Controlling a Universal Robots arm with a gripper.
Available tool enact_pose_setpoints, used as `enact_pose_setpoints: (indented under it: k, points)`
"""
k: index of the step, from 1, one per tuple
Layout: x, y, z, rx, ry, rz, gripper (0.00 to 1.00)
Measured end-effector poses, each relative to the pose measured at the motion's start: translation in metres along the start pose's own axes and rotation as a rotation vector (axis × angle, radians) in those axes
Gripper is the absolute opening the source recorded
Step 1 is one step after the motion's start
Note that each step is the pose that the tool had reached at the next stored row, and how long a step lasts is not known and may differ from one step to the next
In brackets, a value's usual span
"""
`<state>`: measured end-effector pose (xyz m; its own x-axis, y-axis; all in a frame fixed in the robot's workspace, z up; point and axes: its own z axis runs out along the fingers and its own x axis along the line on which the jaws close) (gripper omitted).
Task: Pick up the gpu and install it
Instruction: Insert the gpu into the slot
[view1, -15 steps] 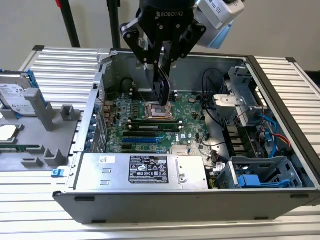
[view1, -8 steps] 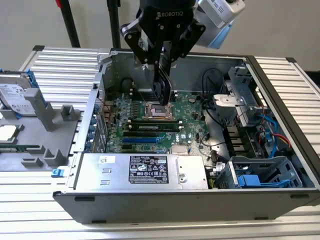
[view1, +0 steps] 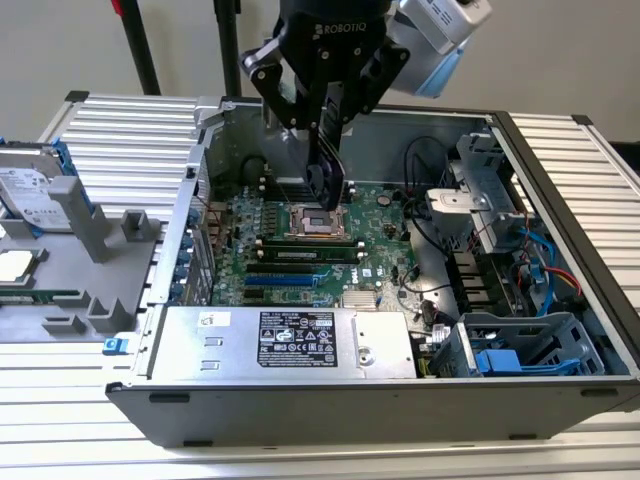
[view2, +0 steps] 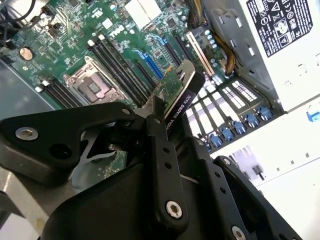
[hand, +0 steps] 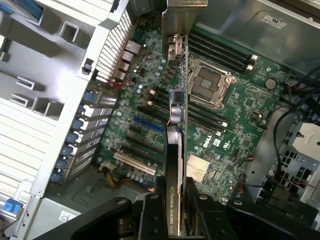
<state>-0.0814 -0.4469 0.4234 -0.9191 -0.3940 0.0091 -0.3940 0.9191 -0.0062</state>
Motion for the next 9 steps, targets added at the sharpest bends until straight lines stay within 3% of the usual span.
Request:
enact_pose_setpoints:
  k: [9]
  points:
    - [0.0, 0.0, 0.0, 0.0004, -0.0003, -0.051, 0.0]
